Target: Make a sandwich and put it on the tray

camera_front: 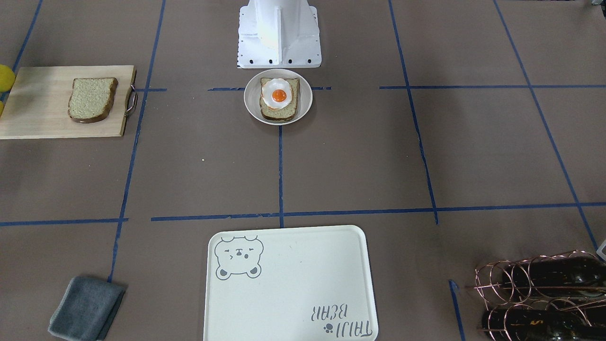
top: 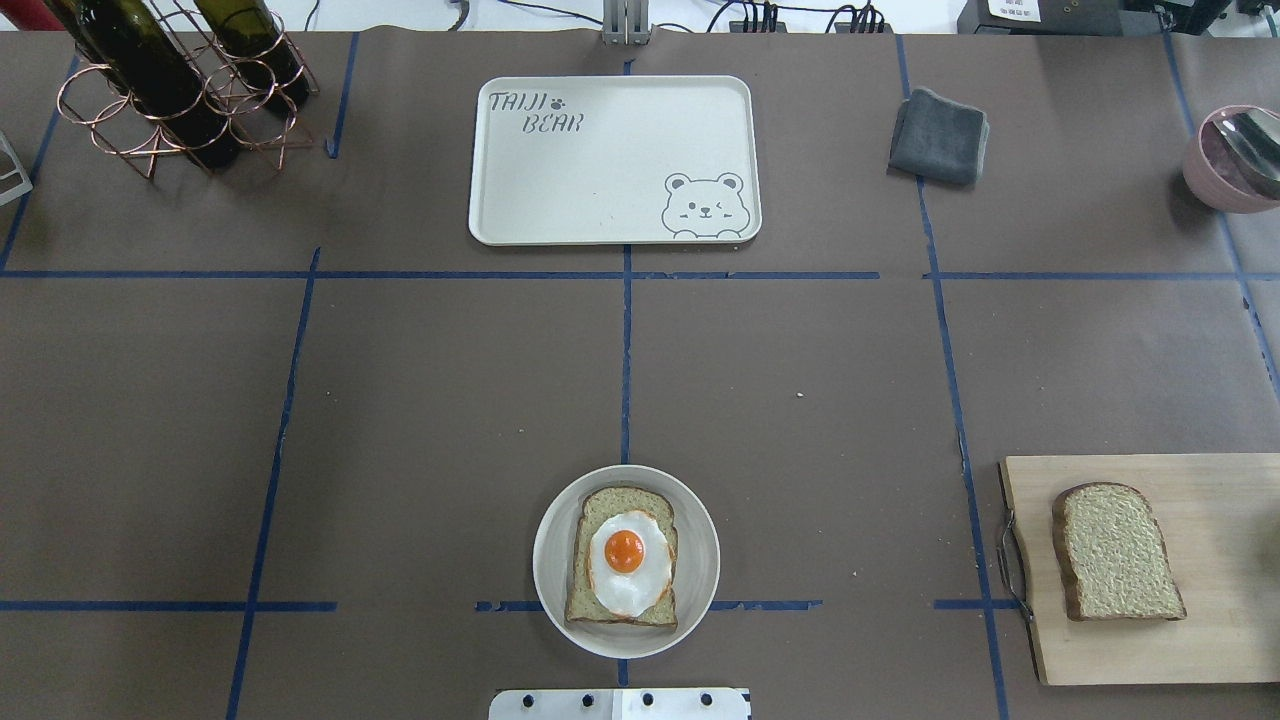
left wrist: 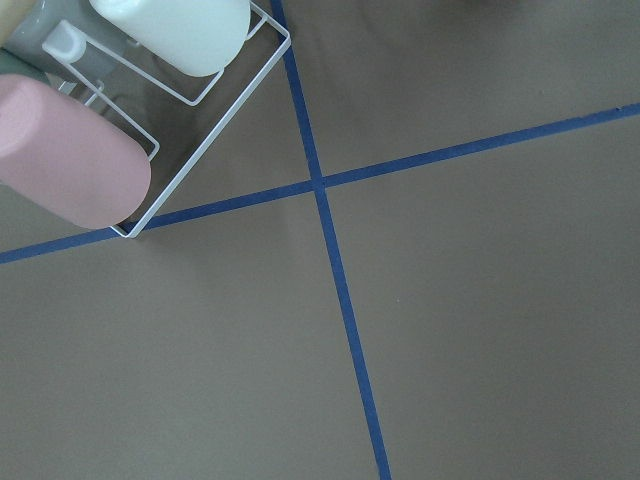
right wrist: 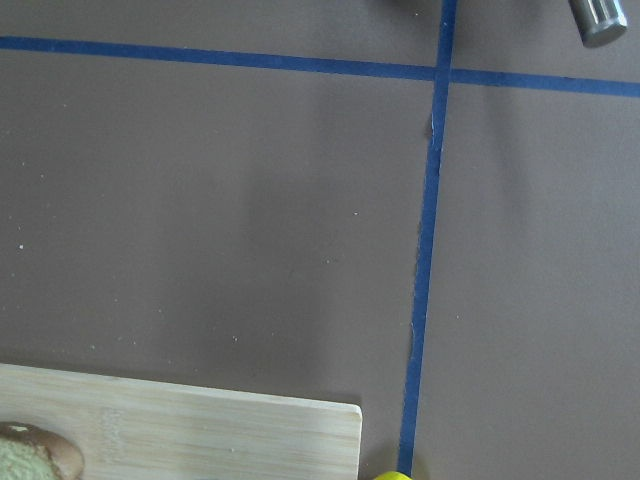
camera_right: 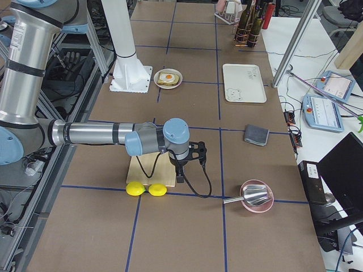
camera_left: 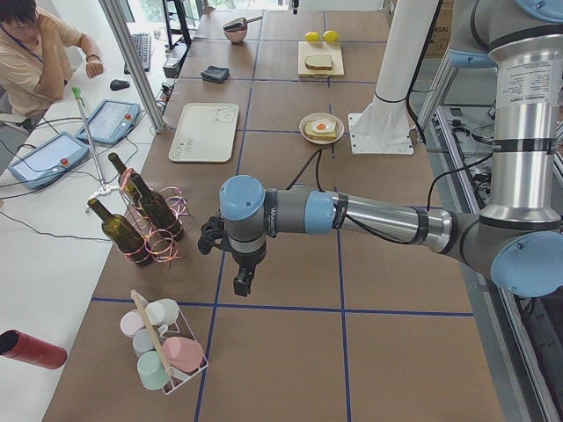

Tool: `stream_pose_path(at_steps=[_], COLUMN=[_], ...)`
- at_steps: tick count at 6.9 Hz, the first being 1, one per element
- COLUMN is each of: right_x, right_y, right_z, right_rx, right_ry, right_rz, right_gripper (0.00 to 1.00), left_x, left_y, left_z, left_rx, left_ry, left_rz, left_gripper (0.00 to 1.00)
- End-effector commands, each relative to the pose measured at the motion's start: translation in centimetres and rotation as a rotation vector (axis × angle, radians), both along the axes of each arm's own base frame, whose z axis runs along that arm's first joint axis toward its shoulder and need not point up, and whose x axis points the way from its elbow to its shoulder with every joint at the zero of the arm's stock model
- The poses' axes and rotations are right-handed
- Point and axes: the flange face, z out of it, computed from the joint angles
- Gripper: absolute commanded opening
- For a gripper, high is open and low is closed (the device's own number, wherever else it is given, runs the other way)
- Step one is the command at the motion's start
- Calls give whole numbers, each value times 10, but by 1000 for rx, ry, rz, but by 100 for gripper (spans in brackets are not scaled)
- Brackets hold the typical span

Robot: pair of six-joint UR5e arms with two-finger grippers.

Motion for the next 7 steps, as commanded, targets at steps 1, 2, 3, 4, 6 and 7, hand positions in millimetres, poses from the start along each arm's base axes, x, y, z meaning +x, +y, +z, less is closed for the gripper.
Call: stream_pose_path(at_steps=[1, 2, 3, 4, 6, 7], right_x=[-2, -2, -3, -5, -39, -71], right_y=[-4, -4, -3, 0, 2, 4], right_z=[-2, 4, 7, 10, -11, -22], right_rx=[-6, -14, -13, -29, -87, -150], right_ry=[-8, -10, -14, -47, -162, -174], right_rz=[-4, -4, -6, -13, -14, 40], right_gripper=[100, 100, 100, 100, 100, 100], left_x=[1, 1, 4, 6, 25, 31], left_y=[0, 0, 1, 2, -1, -1], left_z=[-4, 2, -3, 3, -12, -8], left_rx=[11, -5, 5, 10, 69, 62], left_ry=[2, 1, 1, 2, 160, 176], left_rz=[1, 0, 8, 13, 37, 45], left_gripper=[100, 100, 100, 100, 100, 100])
